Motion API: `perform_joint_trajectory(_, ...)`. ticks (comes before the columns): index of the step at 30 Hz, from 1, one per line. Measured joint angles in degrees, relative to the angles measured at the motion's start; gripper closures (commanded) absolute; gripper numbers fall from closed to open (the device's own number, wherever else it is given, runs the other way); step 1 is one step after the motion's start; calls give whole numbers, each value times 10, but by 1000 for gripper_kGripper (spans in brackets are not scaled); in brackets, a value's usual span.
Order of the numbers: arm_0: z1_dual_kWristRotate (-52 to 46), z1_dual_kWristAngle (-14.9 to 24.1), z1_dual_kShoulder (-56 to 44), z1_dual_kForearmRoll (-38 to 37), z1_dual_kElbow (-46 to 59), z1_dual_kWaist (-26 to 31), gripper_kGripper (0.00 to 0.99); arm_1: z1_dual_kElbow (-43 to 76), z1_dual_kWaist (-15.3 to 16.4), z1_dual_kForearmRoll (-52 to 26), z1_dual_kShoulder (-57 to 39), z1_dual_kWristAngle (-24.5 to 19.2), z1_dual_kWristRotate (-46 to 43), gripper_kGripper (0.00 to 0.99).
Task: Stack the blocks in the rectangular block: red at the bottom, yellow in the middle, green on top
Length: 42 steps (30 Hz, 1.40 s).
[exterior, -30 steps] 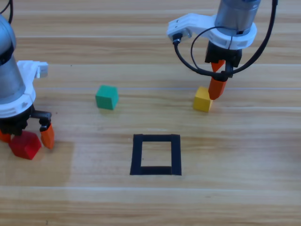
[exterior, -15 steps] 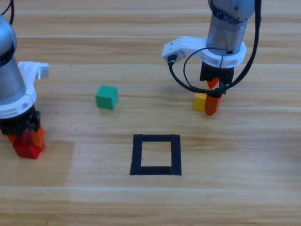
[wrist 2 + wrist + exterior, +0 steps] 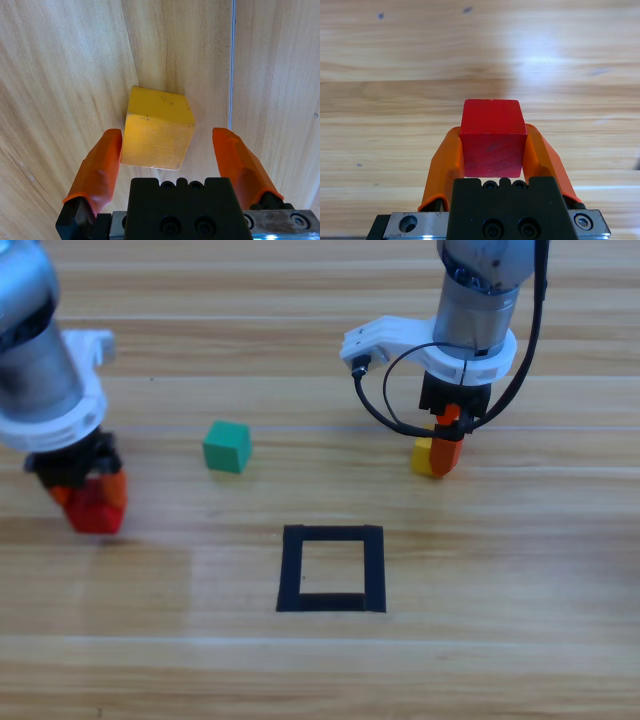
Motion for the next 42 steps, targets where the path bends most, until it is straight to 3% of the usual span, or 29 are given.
perform_joint_trajectory(1,-17,3,1,10,-16,-12,955,0,1,-1,1,-2,1,294)
perform_joint_trajectory(3,-54,8,6,36,-52,-46,969,0,4,-3,5,-12,4,478)
perform_joint_trajectory(7,-127,16,48,95,-132,-113,969,-4,15,-16,14,-28,22,958)
perform_joint_trajectory(8,-150,17,65,106,-154,-134,969,-6,17,-18,15,-30,31,990)
perform_joint_trajectory(13,-199,16,91,113,-167,-188,969,-8,22,-22,15,-28,151,990)
perform_joint_trajectory(18,-209,8,104,125,-200,-211,969,-8,17,-14,14,11,266,990)
perform_joint_trajectory(22,-226,3,127,154,-248,-227,967,19,3,-1,-1,54,304,990)
perform_joint_trajectory(29,-250,-5,161,175,-309,-251,965,144,-43,-9,-75,55,321,990)
perform_joint_trajectory(35,-259,-8,174,179,-333,-266,965,398,-77,-165,-211,52,339,990)
perform_joint_trajectory(38,-261,-8,189,189,-354,-274,965,567,-81,-281,-301,18,399,990)
perform_joint_trajectory(42,-266,-8,208,195,-376,-282,964,655,-81,-323,-379,4,494,990)
